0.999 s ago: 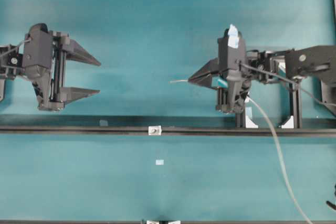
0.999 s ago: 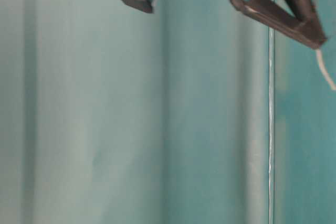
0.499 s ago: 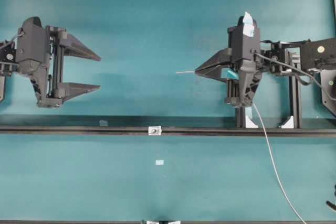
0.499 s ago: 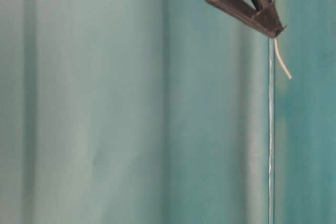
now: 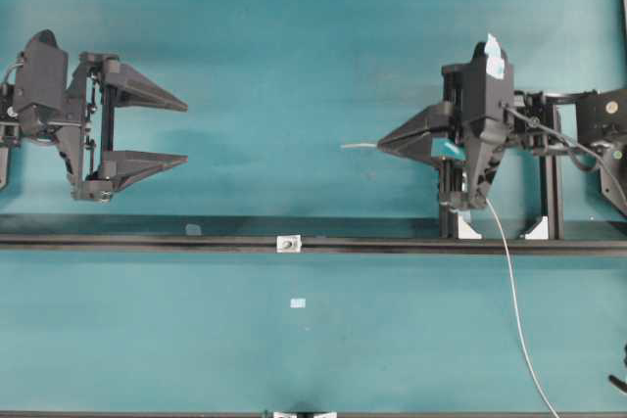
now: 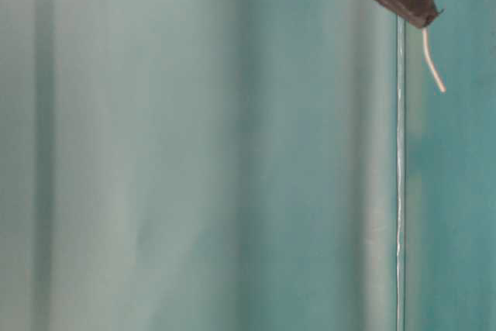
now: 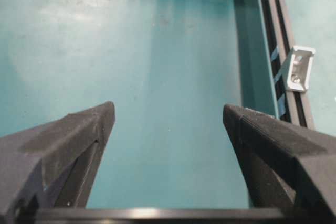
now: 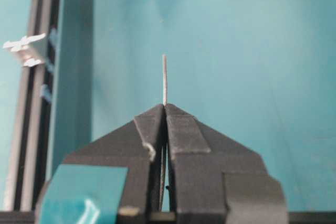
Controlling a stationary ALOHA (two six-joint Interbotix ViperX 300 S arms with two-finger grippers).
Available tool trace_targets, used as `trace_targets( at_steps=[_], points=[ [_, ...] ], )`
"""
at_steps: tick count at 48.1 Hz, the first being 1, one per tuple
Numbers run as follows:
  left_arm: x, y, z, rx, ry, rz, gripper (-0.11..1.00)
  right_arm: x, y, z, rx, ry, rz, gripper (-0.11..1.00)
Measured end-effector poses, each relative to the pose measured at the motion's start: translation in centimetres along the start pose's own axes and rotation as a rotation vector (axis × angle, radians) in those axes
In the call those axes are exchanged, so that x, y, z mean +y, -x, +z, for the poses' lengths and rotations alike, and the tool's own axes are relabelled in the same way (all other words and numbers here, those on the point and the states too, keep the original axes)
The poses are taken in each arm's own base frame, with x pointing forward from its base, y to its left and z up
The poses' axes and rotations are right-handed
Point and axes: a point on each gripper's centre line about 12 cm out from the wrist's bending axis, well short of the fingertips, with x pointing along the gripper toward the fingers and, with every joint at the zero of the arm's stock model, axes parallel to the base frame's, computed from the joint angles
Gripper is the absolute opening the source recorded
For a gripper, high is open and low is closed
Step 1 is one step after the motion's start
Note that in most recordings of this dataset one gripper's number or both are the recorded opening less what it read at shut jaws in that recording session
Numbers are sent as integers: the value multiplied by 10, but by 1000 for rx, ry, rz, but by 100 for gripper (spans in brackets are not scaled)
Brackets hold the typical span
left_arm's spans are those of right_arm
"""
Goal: Insert the wire through the hole in the metal fitting marked with a red label. (retake)
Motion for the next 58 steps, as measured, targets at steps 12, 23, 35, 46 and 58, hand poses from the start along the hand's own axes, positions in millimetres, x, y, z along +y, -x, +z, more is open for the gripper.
trace_targets(
  at_steps=[12, 23, 35, 46, 58],
  points=[
    [-15, -11, -9, 6, -19, -59, 58, 19, -9, -11, -29, 20, 62, 2],
    [-38, -30, -20, -7, -38, -133, 58, 34, -17, -28, -59, 37, 81, 2],
    [-56, -52, -35, -29, -56, -185, 57, 64, -15, -44, -128, 123, 85, 2],
    [-71, -66, -46, -56, -81, -229, 57, 76, -20, -66, -162, 142, 21, 2],
    [-73, -74, -53, -102, -86, -238, 57, 89, -29, -82, -206, 171, 20, 2]
  ],
)
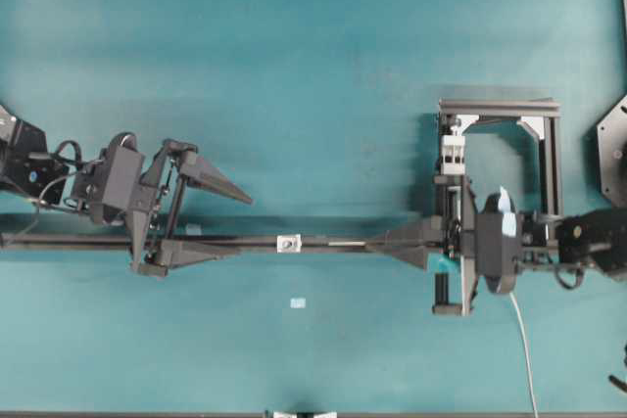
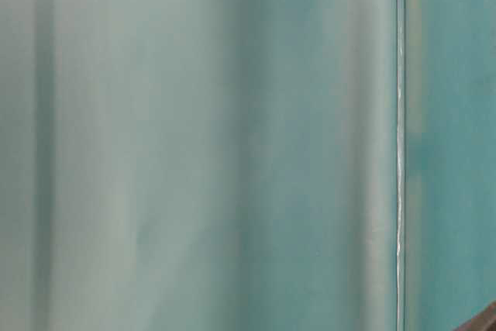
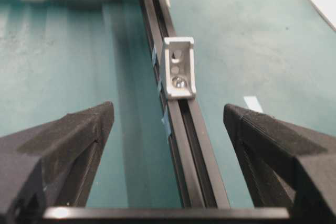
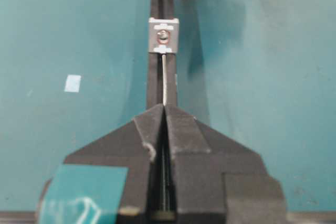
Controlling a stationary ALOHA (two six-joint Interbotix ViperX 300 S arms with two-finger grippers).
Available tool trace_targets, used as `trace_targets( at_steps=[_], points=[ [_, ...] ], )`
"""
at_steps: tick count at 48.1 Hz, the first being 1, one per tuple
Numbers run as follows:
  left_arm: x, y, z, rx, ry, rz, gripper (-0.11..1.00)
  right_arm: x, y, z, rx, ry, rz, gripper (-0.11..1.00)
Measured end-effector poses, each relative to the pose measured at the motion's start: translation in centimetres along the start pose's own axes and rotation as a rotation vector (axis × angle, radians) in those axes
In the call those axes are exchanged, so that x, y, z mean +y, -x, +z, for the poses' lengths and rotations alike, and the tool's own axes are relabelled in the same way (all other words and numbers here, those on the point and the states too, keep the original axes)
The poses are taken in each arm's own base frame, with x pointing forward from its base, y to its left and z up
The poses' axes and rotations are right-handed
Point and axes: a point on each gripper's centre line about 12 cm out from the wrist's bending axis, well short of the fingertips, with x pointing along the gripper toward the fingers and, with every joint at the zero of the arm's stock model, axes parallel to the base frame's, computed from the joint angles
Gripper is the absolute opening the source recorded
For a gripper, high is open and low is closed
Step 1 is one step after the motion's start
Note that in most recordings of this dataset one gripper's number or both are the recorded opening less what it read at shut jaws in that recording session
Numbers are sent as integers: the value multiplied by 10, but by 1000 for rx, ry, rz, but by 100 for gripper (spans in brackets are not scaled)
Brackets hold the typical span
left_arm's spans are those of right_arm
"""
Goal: Insert the wire through the hole in the metal fitting marked with a red label. (retake)
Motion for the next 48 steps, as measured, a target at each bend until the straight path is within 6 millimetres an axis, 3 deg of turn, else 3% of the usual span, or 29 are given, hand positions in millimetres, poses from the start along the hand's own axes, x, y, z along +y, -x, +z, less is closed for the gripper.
trace_targets(
  at_steps=[27, 48],
  points=[
    [-1, -12, -4, -29, 0, -2, 57, 5, -7, -1, -26, -9, -2, 2],
    [-1, -13, -2, -35, 0, -4, 57, 2, -15, -18, -34, -38, -21, 2]
  ],
)
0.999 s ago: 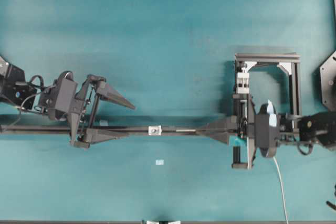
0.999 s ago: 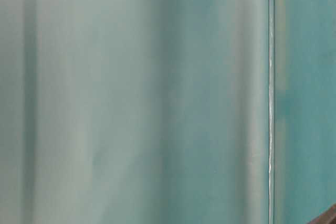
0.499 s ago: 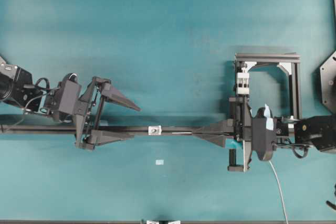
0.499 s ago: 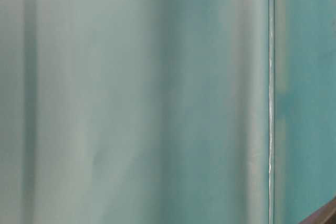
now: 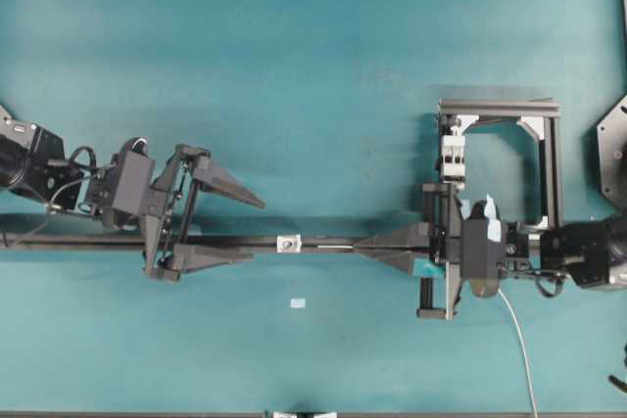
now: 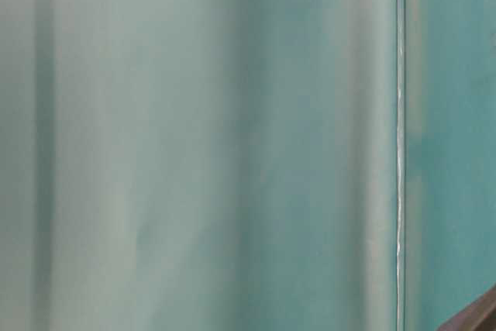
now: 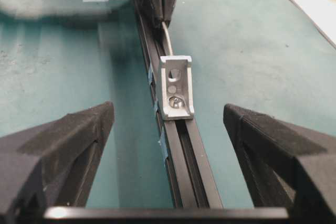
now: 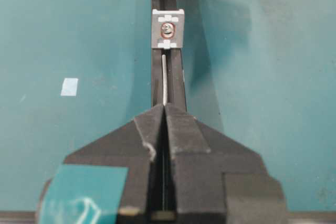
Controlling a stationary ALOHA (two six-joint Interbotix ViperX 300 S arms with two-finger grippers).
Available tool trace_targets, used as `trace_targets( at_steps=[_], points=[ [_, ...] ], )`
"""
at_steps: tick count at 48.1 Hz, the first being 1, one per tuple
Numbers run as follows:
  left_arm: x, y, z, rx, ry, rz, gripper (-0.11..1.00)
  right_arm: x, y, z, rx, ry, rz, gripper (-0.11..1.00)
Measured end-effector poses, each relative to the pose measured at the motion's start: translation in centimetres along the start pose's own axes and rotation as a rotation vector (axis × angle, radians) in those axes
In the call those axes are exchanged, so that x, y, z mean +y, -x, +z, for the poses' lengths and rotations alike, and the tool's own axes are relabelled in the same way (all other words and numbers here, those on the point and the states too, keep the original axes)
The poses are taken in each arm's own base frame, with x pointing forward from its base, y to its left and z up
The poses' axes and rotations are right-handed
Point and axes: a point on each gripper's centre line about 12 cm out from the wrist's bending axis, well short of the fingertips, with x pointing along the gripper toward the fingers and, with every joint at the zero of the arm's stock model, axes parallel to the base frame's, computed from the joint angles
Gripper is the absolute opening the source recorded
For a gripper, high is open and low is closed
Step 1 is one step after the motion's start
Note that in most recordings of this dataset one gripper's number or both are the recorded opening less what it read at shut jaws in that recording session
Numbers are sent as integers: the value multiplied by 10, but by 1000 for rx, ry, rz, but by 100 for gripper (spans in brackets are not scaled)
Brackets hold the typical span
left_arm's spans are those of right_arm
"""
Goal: Insert the wire through the hole in the metal fitting marked with a red label. (retake)
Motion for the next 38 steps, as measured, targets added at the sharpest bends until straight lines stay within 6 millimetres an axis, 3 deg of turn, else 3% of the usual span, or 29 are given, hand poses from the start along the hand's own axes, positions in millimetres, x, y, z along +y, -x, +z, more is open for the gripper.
trace_targets(
  at_steps=[38],
  points=[
    [0, -2, 1, -6, 4, 1, 57, -1, -1, -2, 0, -4, -3, 2]
  ],
)
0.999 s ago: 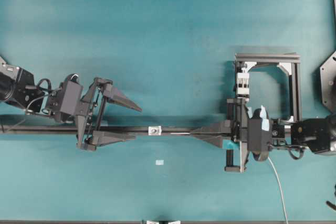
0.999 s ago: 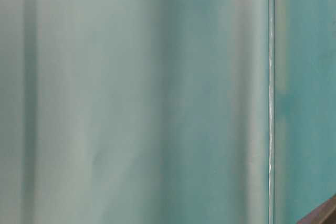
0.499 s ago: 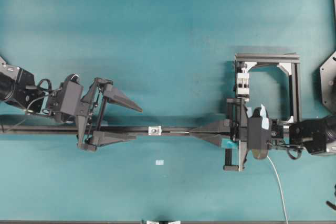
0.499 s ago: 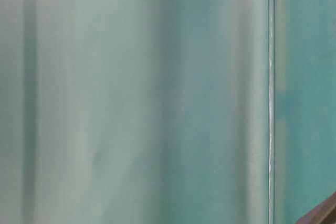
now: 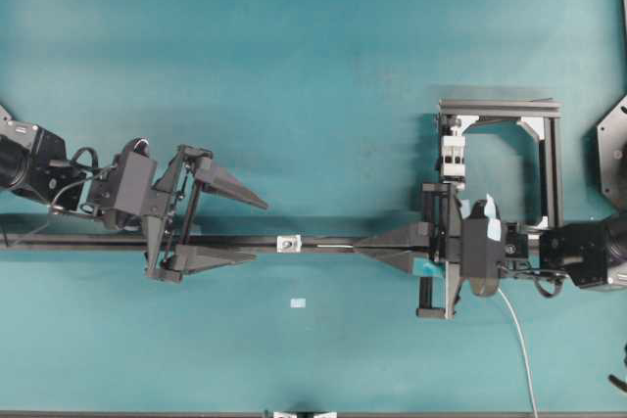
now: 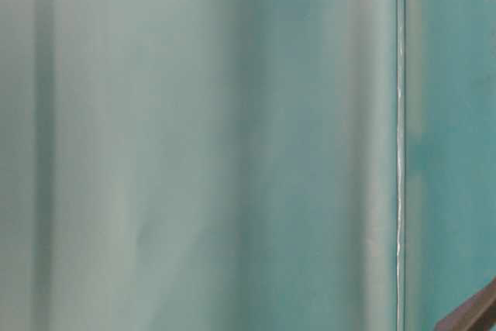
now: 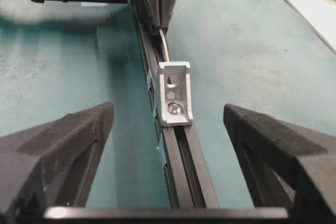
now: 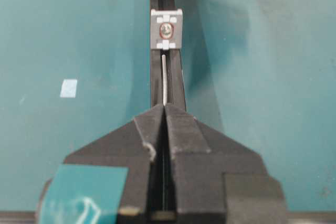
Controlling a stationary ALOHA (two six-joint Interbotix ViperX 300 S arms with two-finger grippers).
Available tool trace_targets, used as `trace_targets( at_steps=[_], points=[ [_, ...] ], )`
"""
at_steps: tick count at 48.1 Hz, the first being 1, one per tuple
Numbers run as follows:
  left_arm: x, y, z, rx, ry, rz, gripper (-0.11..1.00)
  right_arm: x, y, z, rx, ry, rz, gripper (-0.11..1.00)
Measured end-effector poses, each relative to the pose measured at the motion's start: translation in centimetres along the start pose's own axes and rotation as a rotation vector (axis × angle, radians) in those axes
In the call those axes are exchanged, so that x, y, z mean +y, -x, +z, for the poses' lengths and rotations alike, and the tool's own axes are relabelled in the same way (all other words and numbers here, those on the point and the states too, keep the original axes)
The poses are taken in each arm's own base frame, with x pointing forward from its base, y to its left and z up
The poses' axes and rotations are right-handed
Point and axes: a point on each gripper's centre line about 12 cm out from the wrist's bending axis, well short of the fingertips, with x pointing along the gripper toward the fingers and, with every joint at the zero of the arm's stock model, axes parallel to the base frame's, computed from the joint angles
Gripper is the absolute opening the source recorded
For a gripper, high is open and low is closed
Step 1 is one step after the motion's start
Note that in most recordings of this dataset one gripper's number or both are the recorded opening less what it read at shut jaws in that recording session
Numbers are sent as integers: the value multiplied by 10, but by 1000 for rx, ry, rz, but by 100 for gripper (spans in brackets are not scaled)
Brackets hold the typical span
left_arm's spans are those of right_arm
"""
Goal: Insert the wire through the hole in the metal fitting marked with a red label. (retake)
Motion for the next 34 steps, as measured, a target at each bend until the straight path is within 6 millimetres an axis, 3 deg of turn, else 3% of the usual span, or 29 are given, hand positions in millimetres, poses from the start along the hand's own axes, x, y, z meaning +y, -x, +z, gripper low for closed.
trace_targets(
  at_steps=[34],
  points=[
    [-2, -3, -3, 34, 10, -3, 57, -1, -2, 1, -8, -13, -19, 2]
  ],
)
